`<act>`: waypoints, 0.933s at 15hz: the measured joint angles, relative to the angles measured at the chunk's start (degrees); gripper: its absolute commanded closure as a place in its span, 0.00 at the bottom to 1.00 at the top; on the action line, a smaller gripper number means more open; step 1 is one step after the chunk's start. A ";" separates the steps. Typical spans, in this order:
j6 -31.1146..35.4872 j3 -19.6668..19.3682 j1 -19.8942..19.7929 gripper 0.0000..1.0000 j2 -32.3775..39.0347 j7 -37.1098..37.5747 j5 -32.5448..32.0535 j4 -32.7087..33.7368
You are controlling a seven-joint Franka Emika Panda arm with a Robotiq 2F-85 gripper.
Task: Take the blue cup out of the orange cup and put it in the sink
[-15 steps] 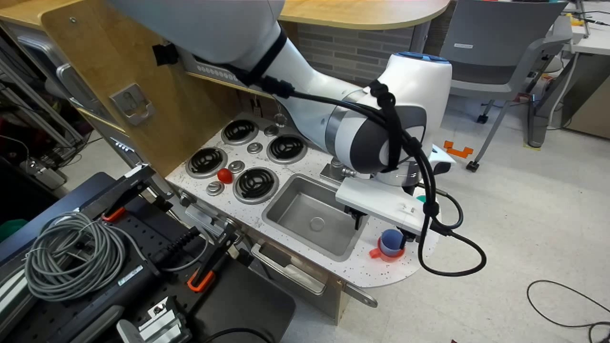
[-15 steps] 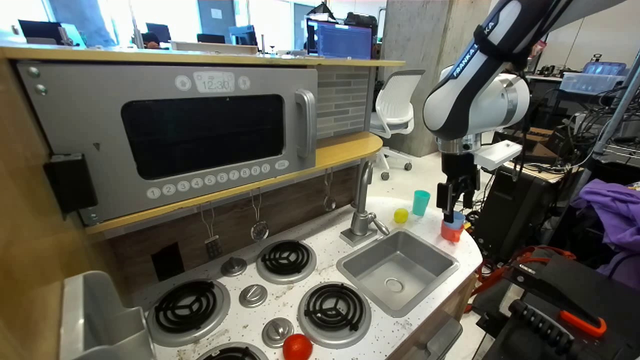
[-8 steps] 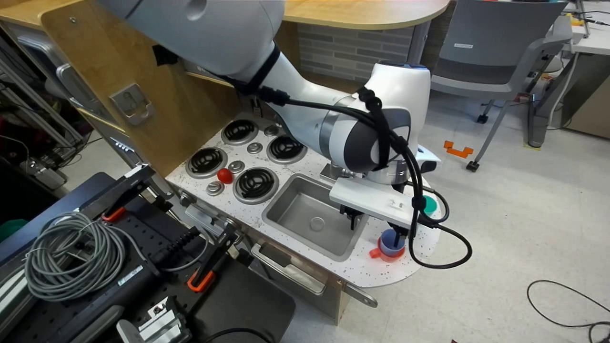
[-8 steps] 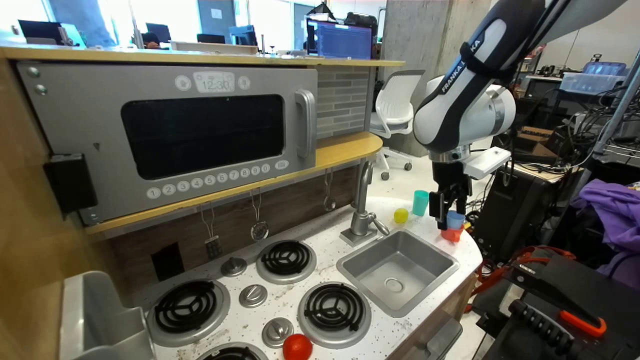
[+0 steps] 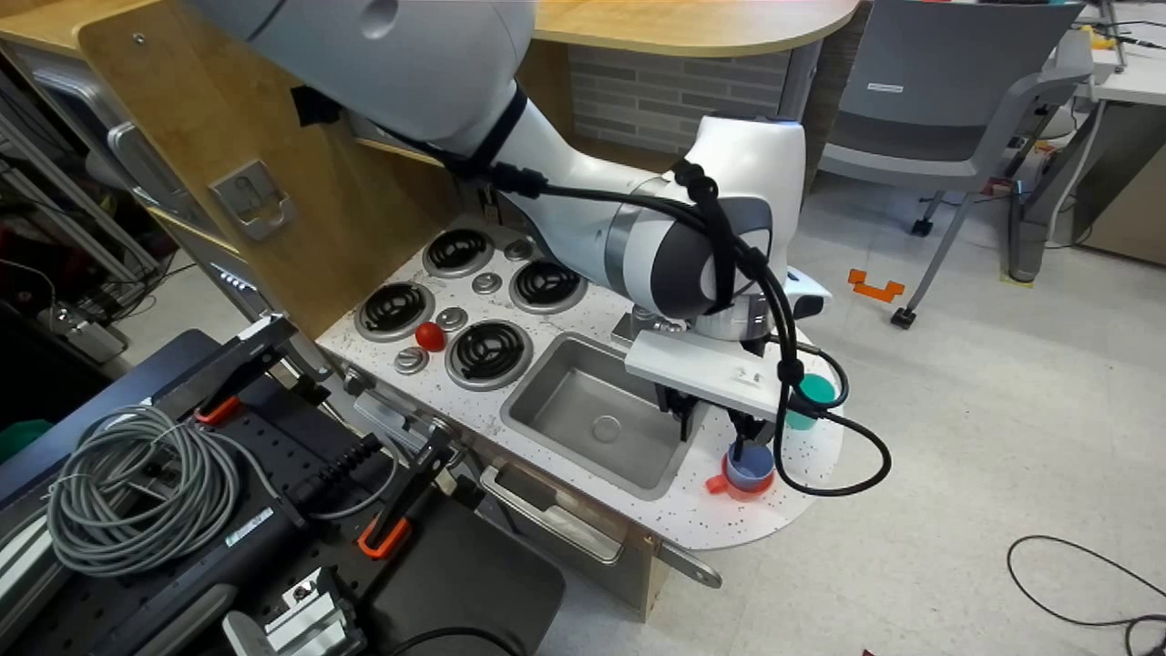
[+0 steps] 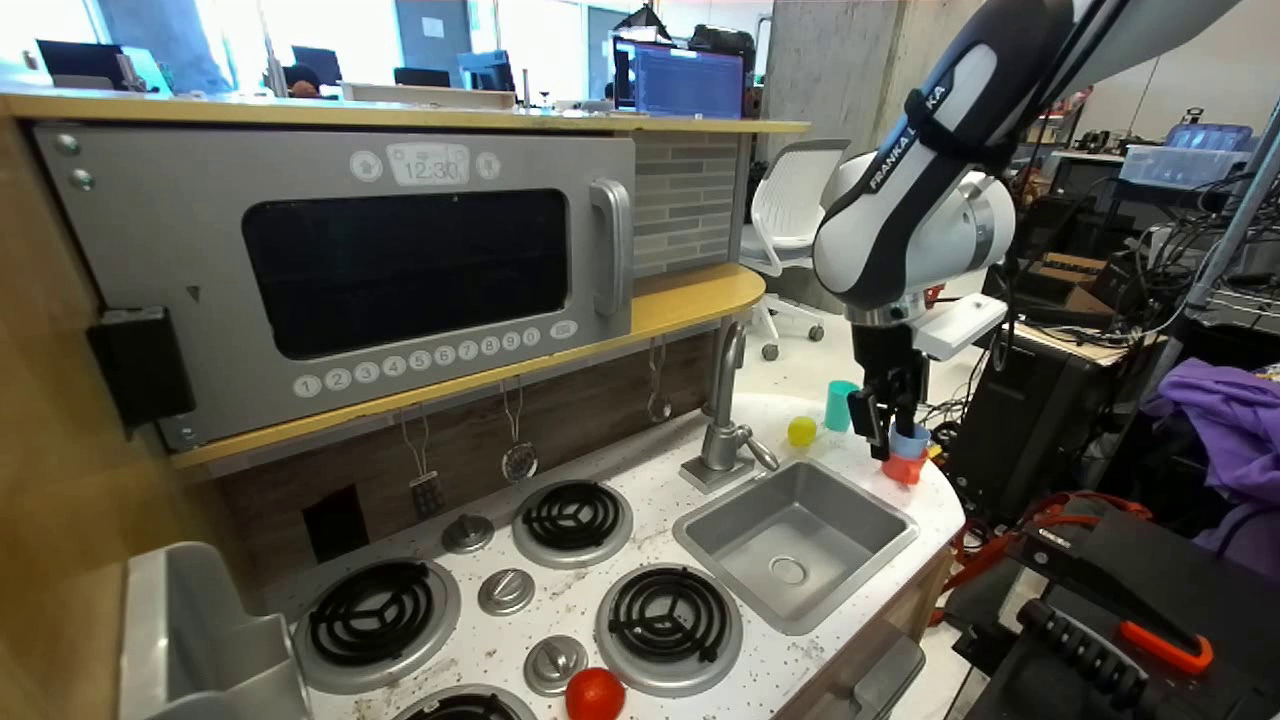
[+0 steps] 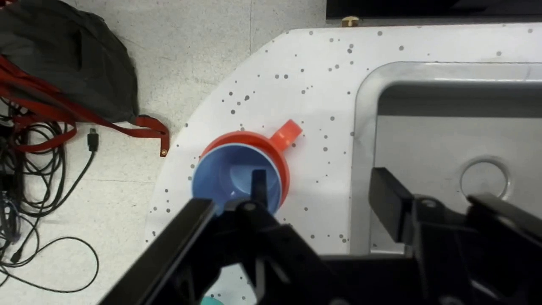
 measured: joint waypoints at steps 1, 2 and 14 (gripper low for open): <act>-0.01 -0.10 -0.01 0.75 0.00 0.09 0.00 0.14; -0.01 -0.24 -0.03 0.84 0.00 0.17 0.00 0.29; 0.00 -2.01 -1.40 0.99 -0.22 0.71 0.01 1.41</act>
